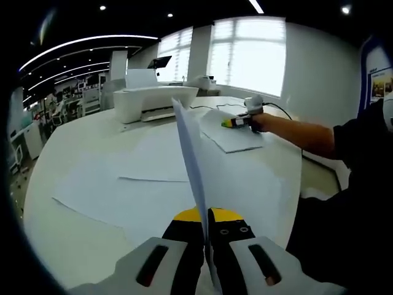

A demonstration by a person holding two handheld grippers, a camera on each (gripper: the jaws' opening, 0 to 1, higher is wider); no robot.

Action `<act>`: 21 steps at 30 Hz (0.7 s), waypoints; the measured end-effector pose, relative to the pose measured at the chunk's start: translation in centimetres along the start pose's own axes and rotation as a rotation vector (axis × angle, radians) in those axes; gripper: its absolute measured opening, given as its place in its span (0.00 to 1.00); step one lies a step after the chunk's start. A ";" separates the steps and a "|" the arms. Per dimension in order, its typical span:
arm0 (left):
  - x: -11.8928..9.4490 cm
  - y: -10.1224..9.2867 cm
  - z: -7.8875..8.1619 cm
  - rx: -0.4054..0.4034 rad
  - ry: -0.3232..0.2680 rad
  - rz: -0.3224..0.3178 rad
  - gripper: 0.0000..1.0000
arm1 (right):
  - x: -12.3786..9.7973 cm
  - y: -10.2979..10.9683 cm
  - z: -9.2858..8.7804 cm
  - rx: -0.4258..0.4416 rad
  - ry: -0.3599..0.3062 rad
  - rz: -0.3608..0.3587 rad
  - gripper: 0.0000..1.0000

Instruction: Organize the stack of printing papers by aligning and flattening the scattered papers on the table

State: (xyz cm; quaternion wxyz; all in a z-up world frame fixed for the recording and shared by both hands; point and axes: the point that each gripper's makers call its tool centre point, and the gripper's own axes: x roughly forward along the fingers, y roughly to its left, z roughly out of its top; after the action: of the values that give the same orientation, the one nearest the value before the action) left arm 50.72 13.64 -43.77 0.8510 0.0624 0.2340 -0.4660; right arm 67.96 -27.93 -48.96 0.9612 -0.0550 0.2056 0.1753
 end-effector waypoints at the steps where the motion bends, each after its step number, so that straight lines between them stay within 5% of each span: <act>1: 0.0 0.0 0.0 0.001 0.000 0.000 0.07 | -0.2 0.3 -0.1 -0.003 0.000 -0.006 0.12; 5: -0.1 -0.2 0.0 0.003 -0.002 0.001 0.07 | -0.3 0.0 -0.3 -0.068 0.003 -0.050 0.12; 12: 0.0 -0.5 0.0 0.006 -0.003 -0.002 0.07 | -0.2 1.2 0.0 -0.390 0.035 -0.147 0.05; 21: 0.0 -1.0 0.2 0.008 -0.011 -0.005 0.07 | -0.7 -0.9 -0.3 -0.248 0.007 -0.225 0.17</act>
State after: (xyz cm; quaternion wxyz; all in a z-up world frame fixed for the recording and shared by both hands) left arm 50.02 12.99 -43.49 0.8508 0.0627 0.2277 -0.4695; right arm 67.58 -28.98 -48.93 0.9599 -0.1967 0.1781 0.0903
